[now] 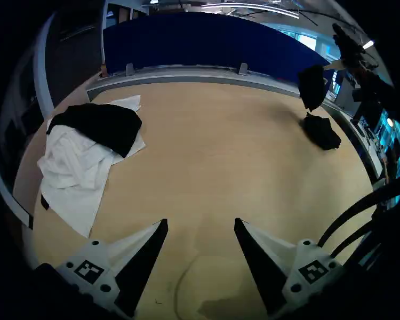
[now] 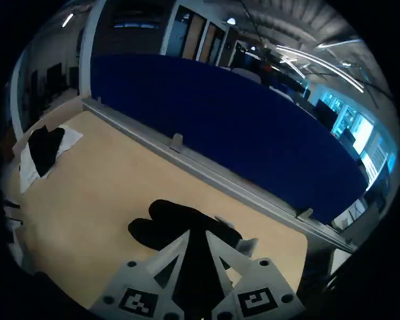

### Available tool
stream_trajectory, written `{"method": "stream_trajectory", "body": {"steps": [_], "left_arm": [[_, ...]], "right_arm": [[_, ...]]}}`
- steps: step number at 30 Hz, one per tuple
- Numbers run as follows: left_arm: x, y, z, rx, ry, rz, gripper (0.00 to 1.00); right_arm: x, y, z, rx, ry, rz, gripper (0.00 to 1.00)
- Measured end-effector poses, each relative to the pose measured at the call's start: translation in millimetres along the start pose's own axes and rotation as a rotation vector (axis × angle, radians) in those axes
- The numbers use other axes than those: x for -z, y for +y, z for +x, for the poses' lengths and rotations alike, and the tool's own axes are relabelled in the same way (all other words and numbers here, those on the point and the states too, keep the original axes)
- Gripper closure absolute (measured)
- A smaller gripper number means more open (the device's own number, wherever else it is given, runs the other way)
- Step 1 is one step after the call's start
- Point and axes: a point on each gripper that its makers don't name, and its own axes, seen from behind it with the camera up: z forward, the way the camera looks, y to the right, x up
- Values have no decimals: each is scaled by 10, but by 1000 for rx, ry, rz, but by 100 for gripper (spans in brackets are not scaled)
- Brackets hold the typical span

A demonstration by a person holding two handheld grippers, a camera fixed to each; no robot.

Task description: Fold towel

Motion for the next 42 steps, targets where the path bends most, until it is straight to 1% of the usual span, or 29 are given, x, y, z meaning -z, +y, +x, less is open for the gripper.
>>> {"method": "stream_trajectory", "body": {"steps": [5,8,11,14,17,20,24,30,36,39,42], "left_arm": [[-39,1,21,-1,-2,3,8],[-44,6,22,-4,-6,4,8],[-47,12,18,-7,-11,4,7],[-54,15,25,-10,-14,4,8],[-60,29,38,-12,-14,1,8],[-59,54,45,-17,-15,-2,8],[-47,99,47,-28,-17,-9,7],[-53,172,39,-47,-23,-20,8],[-59,226,45,-58,-25,-27,8],[-56,238,54,-60,-24,-28,8],[-55,245,60,-59,-24,-29,8]], "right_arm": [[-99,100,-35,-1,-12,-12,95],[-147,121,-75,-8,-18,-10,95],[-160,110,-140,-14,-25,-5,95],[-123,77,-258,-19,-33,2,95],[-52,54,-435,-32,-43,5,95],[19,41,-677,-57,-59,9,95],[108,21,-1056,-95,-88,15,95],[206,-12,-1617,-129,-141,19,95],[269,-141,-1929,-160,-152,44,95],[296,-246,-2071,-164,-160,62,95],[321,-339,-2246,-161,-183,73,95]]}}
